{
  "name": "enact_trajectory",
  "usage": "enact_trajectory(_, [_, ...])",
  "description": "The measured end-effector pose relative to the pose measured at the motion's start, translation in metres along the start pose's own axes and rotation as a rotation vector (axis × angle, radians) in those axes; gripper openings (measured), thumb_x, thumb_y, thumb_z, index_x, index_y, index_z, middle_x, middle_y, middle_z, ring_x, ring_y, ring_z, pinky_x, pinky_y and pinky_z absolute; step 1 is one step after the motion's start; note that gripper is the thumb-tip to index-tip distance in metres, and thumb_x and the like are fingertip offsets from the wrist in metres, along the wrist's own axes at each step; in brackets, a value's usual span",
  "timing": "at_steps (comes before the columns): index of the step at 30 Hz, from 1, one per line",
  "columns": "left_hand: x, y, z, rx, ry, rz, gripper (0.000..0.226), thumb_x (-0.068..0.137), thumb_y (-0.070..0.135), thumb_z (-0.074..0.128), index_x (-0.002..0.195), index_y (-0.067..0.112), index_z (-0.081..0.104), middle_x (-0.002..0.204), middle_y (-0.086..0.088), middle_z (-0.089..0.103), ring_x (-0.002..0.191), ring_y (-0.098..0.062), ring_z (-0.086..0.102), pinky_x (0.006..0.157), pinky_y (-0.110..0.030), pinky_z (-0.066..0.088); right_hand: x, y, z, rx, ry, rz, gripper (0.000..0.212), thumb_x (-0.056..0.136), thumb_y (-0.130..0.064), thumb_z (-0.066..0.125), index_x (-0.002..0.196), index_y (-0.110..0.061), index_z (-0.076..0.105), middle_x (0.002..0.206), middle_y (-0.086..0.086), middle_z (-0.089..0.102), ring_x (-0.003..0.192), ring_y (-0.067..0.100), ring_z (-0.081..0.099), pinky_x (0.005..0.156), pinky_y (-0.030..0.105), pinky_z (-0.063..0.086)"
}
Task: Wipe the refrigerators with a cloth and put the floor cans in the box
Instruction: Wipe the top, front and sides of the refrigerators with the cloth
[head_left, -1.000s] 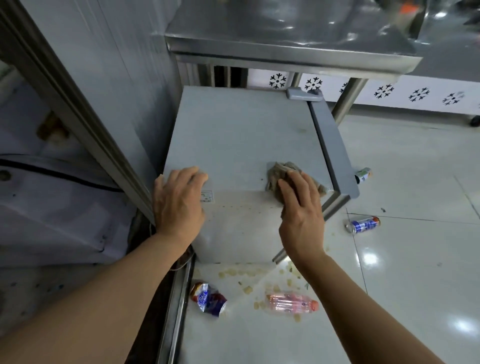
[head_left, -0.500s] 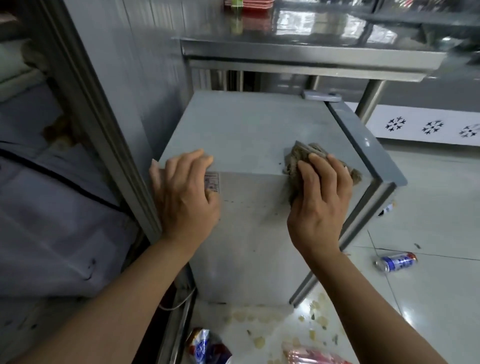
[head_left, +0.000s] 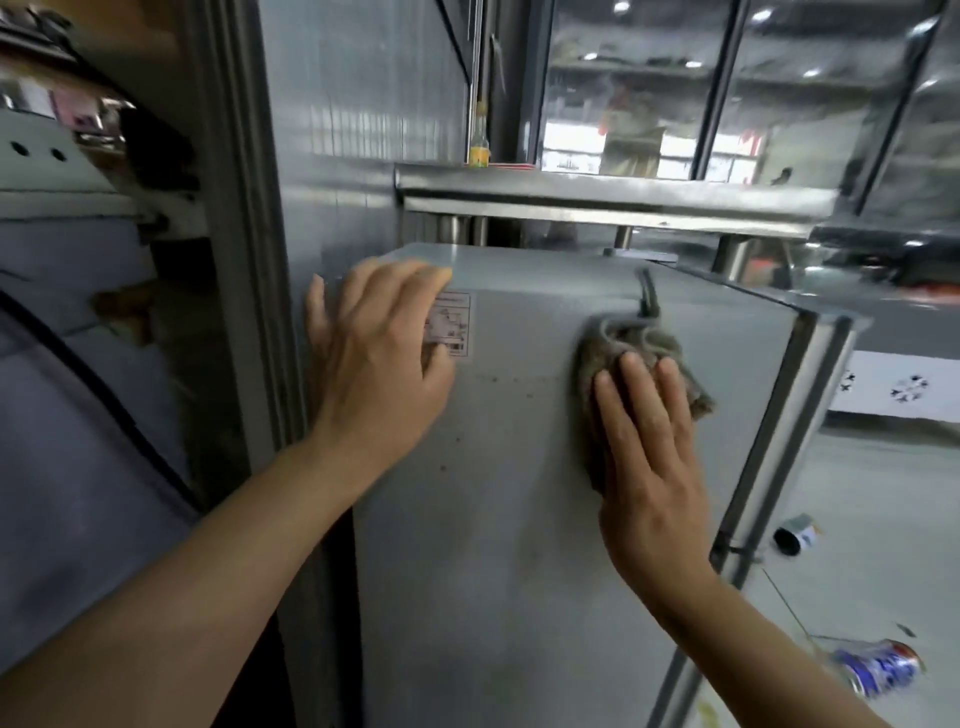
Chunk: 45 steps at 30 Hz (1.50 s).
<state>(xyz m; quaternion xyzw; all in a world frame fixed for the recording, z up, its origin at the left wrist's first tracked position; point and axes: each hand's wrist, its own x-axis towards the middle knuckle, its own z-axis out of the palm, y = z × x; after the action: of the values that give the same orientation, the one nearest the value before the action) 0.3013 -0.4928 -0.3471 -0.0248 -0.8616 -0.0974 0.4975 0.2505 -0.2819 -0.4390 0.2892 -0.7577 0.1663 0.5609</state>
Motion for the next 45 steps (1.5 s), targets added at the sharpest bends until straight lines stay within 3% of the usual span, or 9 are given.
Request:
enact_trajectory(6, [-0.031, -0.02, 0.002, -0.018, 0.031, -0.08, 0.08, 0.067, 0.01, 0.069, 0.14, 0.015, 0.036, 0.152, -0.014, 0.023, 0.138, -0.033, 0.025, 0.109, -0.052, 0.028, 0.016, -0.029, 0.02, 0.065, -0.079, -0.153, 0.06, 0.084, 0.001, 0.049, 0.142, -0.009, 0.036, 0.153, 0.004, 0.022, 0.144, 0.031, 0.014, 0.119, 0.042, 0.013])
enact_trajectory(11, [-0.046, -0.035, 0.012, -0.385, 0.04, -0.162, 0.095, 0.074, 0.002, 0.07, 0.148, 0.02, 0.014, 0.149, -0.003, 0.03, 0.13, 0.003, 0.023, 0.104, -0.001, 0.014, 0.082, -0.063, 0.035, 0.089, 0.051, -0.112, 0.05, 0.092, -0.009, 0.046, 0.142, -0.009, 0.04, 0.153, 0.006, 0.026, 0.145, 0.03, 0.013, 0.118, 0.043, 0.014])
enact_trajectory(14, [-0.062, -0.041, 0.019, -0.461, 0.052, -0.249, 0.094, 0.075, 0.002, 0.068, 0.148, 0.023, 0.013, 0.145, 0.001, 0.039, 0.131, -0.008, 0.038, 0.105, -0.019, 0.029, 0.063, -0.068, 0.044, 0.08, -0.002, -0.173, 0.052, 0.092, -0.014, 0.036, 0.144, -0.01, 0.036, 0.154, 0.004, 0.024, 0.145, 0.03, 0.011, 0.118, 0.044, 0.013])
enact_trajectory(18, [-0.078, -0.049, 0.019, -0.536, -0.008, -0.29, 0.091, 0.078, 0.004, 0.067, 0.148, 0.028, 0.014, 0.128, 0.017, 0.045, 0.113, 0.008, 0.043, 0.089, -0.005, 0.034, 0.005, -0.064, 0.05, -0.096, -0.27, -0.495, 0.062, 0.085, -0.015, 0.038, 0.146, -0.014, 0.029, 0.156, -0.001, 0.018, 0.146, 0.027, 0.008, 0.119, 0.039, 0.007])
enact_trajectory(21, [-0.078, -0.057, 0.014, -0.605, -0.059, -0.328, 0.089, 0.081, 0.007, 0.067, 0.147, 0.031, 0.014, 0.128, 0.015, 0.049, 0.109, 0.002, 0.05, 0.09, -0.017, 0.04, 0.004, -0.065, 0.045, -0.148, -0.342, -0.589, 0.062, 0.084, -0.017, 0.037, 0.146, -0.015, 0.031, 0.155, -0.002, 0.021, 0.145, 0.025, 0.011, 0.118, 0.037, 0.01])
enact_trajectory(29, [-0.097, -0.066, 0.021, -0.597, -0.069, -0.421, 0.09, 0.08, 0.001, 0.064, 0.145, 0.037, 0.013, 0.108, 0.015, 0.06, 0.098, 0.0, 0.059, 0.083, -0.024, 0.052, 0.121, -0.115, 0.047, -0.089, -0.134, -0.407, 0.052, 0.083, -0.028, 0.049, 0.132, -0.011, 0.053, 0.143, 0.009, 0.046, 0.135, 0.036, 0.036, 0.111, 0.049, 0.028])
enact_trajectory(33, [-0.108, -0.074, 0.024, -0.64, -0.054, -0.448, 0.087, 0.079, -0.004, 0.061, 0.145, 0.029, 0.016, 0.097, 0.014, 0.057, 0.083, 0.002, 0.063, 0.071, -0.015, 0.053, 0.112, -0.113, 0.056, -0.14, -0.109, -0.489, 0.049, 0.085, -0.027, 0.048, 0.131, -0.009, 0.054, 0.144, 0.009, 0.045, 0.138, 0.038, 0.029, 0.116, 0.047, 0.017])
enact_trajectory(38, [-0.122, -0.077, 0.024, -0.566, -0.05, -0.5, 0.079, 0.075, -0.012, 0.058, 0.14, 0.019, 0.026, 0.113, 0.0, 0.051, 0.086, -0.006, 0.061, 0.07, -0.013, 0.045, 0.049, -0.109, 0.071, -0.135, -0.269, -0.685, 0.038, 0.091, -0.025, 0.041, 0.119, -0.015, 0.063, 0.138, 0.006, 0.053, 0.14, 0.032, 0.021, 0.117, 0.044, 0.013])
enact_trajectory(45, [-0.134, -0.074, 0.013, -0.549, -0.088, -0.452, 0.079, 0.078, -0.011, 0.053, 0.14, 0.027, 0.024, 0.13, 0.005, 0.041, 0.108, -0.004, 0.05, 0.07, -0.007, 0.04, -0.027, -0.108, 0.074, -0.32, -0.55, -0.951, 0.049, 0.084, -0.033, 0.039, 0.13, -0.026, 0.056, 0.143, -0.004, 0.048, 0.137, 0.026, 0.034, 0.116, 0.043, 0.007])
